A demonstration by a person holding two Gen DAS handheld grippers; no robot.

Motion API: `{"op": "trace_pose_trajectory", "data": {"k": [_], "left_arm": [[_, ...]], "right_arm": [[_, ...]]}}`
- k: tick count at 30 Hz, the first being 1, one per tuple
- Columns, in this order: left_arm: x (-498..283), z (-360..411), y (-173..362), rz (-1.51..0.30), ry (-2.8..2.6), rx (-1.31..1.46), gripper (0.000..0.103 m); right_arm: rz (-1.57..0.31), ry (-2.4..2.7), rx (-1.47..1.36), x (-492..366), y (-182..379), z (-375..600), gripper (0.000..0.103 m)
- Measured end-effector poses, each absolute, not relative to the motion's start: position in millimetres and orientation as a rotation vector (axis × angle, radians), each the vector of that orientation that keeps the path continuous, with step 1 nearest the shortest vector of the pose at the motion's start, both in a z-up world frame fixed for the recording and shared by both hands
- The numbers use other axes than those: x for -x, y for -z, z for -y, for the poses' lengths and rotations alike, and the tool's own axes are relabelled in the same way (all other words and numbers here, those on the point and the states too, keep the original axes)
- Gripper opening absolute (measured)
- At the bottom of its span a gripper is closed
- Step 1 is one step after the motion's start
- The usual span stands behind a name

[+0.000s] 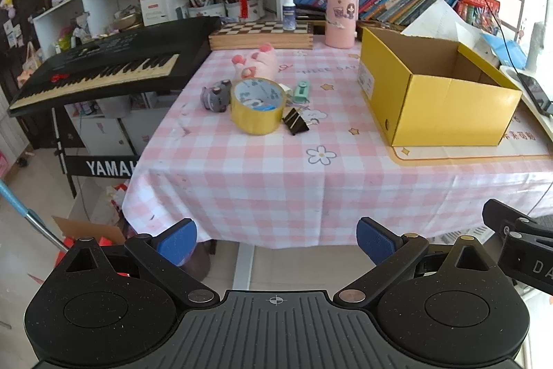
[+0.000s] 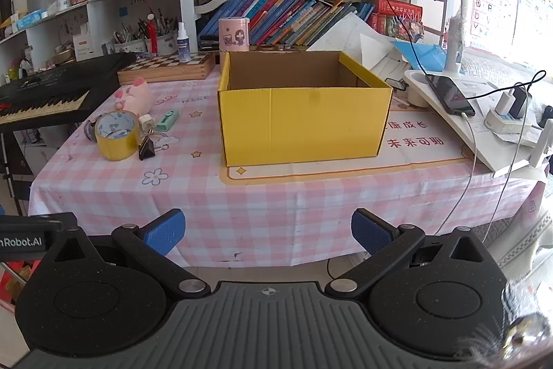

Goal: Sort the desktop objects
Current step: 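Move both tools toward the small objects on the tablecloth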

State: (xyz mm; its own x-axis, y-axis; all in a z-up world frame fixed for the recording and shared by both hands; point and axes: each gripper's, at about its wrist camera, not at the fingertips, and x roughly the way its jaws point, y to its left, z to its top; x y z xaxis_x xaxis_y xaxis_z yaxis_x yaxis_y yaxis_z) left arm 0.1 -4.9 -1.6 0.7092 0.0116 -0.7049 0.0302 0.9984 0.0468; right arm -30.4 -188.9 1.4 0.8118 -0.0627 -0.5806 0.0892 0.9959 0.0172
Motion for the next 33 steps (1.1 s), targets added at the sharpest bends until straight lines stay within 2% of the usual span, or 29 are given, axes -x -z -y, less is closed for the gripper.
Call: {"op": "trace_pose_trajectory", "data": {"k": [18,33], "left_arm": [[-2.2,6.3,3.0,-0.788,0.027,-0.066,0.100],[-4.9,0.4,2.6,-0.780,0.044,-0.052,0.100]], "right_arm": [[-0.635,0.082,-0.067,27.2,1.5,192.7,0.103],[-0.626,0.059,-0.048,23.2,-2.2,185.6,0.098]]}}
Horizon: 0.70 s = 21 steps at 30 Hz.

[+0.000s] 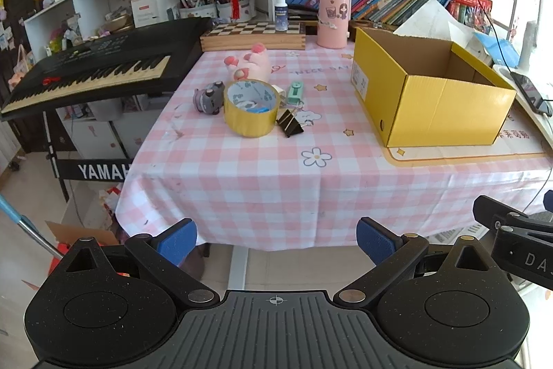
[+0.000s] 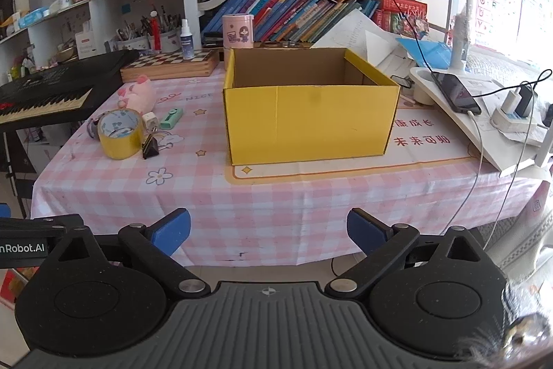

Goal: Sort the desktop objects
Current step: 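Move both tools toward the small objects on the tablecloth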

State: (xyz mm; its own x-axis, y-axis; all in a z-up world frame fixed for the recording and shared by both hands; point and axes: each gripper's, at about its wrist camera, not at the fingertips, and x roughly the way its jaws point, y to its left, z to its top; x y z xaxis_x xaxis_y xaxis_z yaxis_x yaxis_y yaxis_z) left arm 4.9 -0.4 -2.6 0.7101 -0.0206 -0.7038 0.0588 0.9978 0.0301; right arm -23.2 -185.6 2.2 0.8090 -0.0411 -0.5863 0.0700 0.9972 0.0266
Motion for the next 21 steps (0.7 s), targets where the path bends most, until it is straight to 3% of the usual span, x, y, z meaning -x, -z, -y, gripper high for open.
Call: {"op": "trace_pose_trajectory", "data": {"k": [10,21], "left_arm": [[-7.1,-10.0,3.7,-0.780,0.034,-0.031,0.100],[-7.2,-13.0,3.5,-0.778,0.036,-0.027,0.100]], "right_arm": [[-0.618,0.044,-0.034,19.7,-3.9,177.6,0.086],[-0.605,0.034,-0.028,20.9,-6.0,171.2,0.086]]}}
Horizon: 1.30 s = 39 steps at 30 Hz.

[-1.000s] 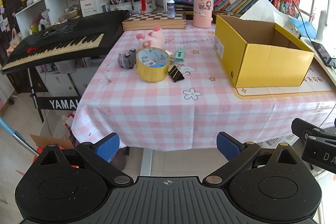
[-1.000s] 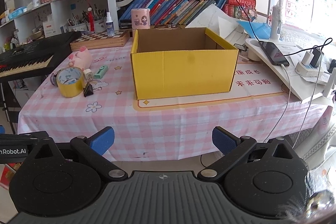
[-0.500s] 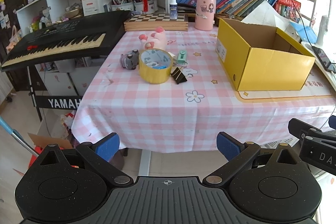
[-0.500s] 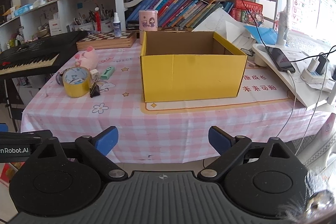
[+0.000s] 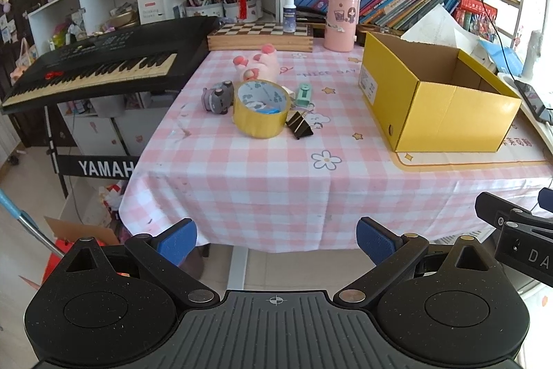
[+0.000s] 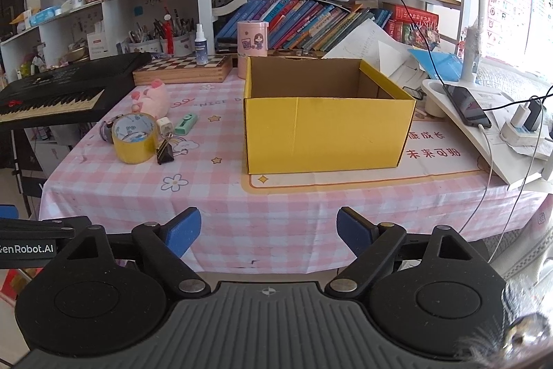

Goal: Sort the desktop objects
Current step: 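Move both tools toward the small objects on the tablecloth, then grasp the yellow tape roll with the left tool while the right tool reaches the black binder clip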

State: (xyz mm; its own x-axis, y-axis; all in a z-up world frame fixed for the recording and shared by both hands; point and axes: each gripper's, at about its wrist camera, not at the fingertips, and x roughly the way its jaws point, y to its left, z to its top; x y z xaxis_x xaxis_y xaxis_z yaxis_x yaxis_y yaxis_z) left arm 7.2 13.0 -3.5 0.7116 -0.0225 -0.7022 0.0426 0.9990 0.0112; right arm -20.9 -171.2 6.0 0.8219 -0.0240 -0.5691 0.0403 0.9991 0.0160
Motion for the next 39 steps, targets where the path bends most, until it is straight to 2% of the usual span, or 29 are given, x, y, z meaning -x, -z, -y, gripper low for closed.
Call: {"op": "trace_pose_trajectory", "data": {"k": [21,29,39], "left_arm": [[-12.1,-28.7,7.7,-0.768,0.047,-0.005,0.100],[-14.5,-40.2,5.0,-0.751,0.030,0.015,0.100],[-16.8,-53.9,5.2,-0.753,-0.004,0.034,0.100]], "right_arm": [[-0.630,0.011,-0.043,13.7,-3.0,160.7,0.086],[-0.643,-0.022,-0.034,8.5,-2.4,148.8,0.075],[-0.653,-0.063,-0.016,2.7,-2.2,135.8,0.070]]}}
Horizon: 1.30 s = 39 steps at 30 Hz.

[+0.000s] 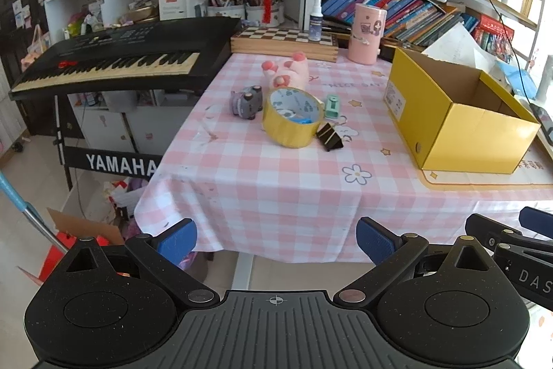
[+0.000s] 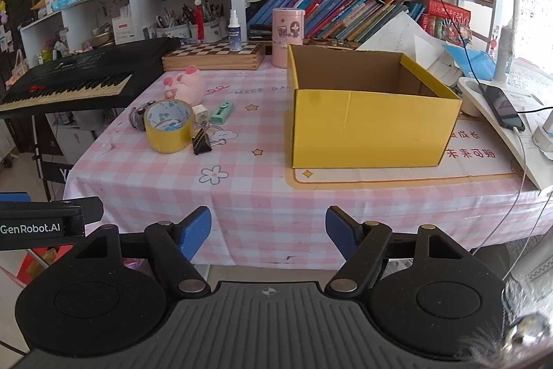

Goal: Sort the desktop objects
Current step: 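Grasp the yellow tape roll with the left tool while the right tool reaches the black binder clip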

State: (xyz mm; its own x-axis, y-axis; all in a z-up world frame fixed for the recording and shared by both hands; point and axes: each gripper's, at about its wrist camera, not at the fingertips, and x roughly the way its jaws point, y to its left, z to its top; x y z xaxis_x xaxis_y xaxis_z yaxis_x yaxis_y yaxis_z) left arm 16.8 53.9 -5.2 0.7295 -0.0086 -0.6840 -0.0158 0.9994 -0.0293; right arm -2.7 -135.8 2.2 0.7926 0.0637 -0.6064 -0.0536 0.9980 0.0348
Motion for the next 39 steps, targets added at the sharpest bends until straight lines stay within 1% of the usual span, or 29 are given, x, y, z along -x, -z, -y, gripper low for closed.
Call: {"op": "trace_pose_trajectory", "data": {"k": [4,8,15,25,39], "left_arm": [[-16.6,-57.6,4.0,-0.746,-0.021,0.041,0.100],[-16.3,-61.5,3.6,-0.738,-0.030,0.054,0.100],[-18.8,-69.2,0.9,-0.713,-0.049,0.072,0.099],[-46.4,-74.9,5.8,-0.723,-0.100,0.061,0.099],[-124.0,-60.4,13.0,-0.761,-0.099,0.038,0.099]], "right_arm": [[-0.658,-0.078,0.001,0.2,-1.6,130.3,0.064],[-0.665,-0.095,0.015,-3.4,-0.3,125.9,0.055],[-0.665,-0.158,0.027,-13.7,1.2,116.5,0.048],[-0.691,-0.241,0.055,-47.0,9.9,104.2,0.046],[-0.761,-0.339,0.100,-117.4,29.1,101.8,0.047]]}}
